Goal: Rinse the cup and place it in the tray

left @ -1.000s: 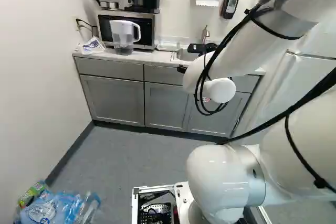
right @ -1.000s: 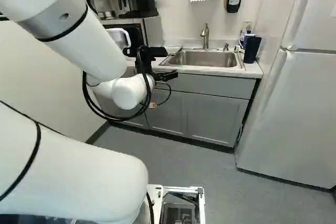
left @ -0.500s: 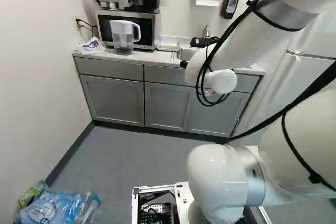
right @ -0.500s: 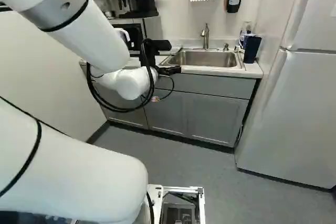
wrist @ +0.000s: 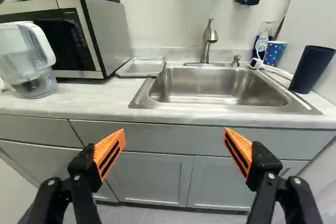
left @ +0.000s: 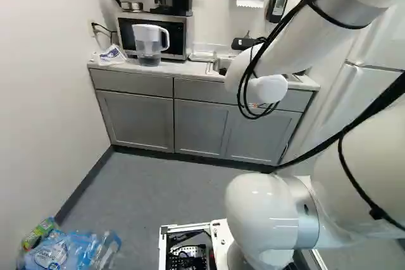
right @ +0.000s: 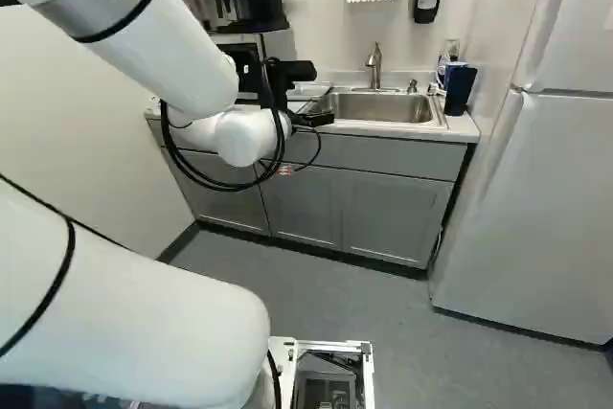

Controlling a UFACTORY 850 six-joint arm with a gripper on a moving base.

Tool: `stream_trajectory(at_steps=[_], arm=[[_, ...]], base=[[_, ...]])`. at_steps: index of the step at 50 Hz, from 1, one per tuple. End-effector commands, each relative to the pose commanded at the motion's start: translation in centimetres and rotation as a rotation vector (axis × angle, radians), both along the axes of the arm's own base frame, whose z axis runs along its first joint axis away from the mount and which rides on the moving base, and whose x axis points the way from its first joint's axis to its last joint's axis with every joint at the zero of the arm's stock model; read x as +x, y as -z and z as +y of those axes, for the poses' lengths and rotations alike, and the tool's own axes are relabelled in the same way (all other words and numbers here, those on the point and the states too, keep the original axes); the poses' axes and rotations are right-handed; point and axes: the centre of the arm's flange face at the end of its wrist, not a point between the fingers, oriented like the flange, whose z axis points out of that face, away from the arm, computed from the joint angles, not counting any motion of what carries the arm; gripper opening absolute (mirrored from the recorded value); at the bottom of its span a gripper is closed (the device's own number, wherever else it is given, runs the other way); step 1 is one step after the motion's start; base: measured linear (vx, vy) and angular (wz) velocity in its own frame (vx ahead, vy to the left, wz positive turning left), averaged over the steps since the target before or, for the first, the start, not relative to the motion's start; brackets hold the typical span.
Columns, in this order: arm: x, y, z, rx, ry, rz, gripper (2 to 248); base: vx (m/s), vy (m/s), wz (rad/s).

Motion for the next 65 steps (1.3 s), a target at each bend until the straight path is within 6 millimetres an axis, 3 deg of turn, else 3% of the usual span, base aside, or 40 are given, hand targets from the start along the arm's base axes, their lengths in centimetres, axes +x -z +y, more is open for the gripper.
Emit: stream_trajectory(at_steps=[65], arm=[[3.2,-6.5,-1.3,-0.012,0.021,-0.075,247]], base=[[0.000,0.000,0.000]])
